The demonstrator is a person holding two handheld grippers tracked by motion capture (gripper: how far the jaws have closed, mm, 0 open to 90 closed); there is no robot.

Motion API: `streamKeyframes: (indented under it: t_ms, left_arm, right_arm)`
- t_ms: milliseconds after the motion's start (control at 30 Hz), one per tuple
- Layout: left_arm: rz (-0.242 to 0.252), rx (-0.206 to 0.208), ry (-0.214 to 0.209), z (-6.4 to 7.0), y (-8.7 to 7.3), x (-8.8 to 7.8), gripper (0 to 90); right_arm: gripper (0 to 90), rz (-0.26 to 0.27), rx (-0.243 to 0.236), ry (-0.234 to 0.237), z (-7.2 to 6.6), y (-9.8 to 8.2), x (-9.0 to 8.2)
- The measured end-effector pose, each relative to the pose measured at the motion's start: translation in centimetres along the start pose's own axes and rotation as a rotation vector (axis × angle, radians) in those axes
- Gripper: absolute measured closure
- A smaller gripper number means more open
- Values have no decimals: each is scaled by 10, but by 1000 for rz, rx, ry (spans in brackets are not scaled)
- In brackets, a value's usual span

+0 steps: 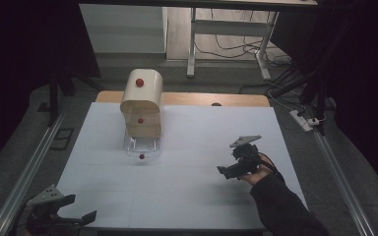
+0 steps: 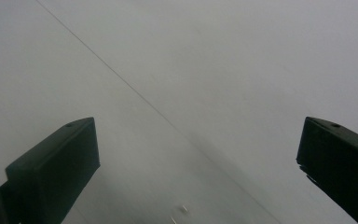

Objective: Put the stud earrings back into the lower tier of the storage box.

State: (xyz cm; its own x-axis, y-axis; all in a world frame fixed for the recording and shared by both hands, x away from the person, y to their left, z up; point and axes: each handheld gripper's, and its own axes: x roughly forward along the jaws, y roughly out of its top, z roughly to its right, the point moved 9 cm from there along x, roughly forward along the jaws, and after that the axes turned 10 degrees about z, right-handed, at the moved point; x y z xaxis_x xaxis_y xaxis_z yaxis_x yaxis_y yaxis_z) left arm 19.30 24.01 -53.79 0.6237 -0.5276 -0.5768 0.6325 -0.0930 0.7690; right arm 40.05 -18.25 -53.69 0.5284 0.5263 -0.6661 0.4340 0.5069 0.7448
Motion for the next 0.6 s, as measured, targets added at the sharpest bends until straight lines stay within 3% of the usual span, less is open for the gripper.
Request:
streamKeyframes:
  t_ms: [200,233,300,533,567,600]
  left_arm:
    - [-1,-1,0,0,0,0,3]
    - [-1,-1,0,0,0,0,4]
    - [-1,-1,-1,0,0,0,4]
    - [0,-1,-1,0,0,0,4]
    - [0,0,-1,0,0,0,5]
    - [0,0,-1,0,0,0,5]
  right_arm:
    - [0,-55,7,-10,17,-30,-1]
    - [61,-67,5,-23,22,-36,1]
    - [97,-74,9,-16,23,-39,2]
    - [543,-121,-7,87,11,-46,5]
    - [649,-125,-19,105,9,-46,4]
    - [649,-125,-19,105,9,-46,4]
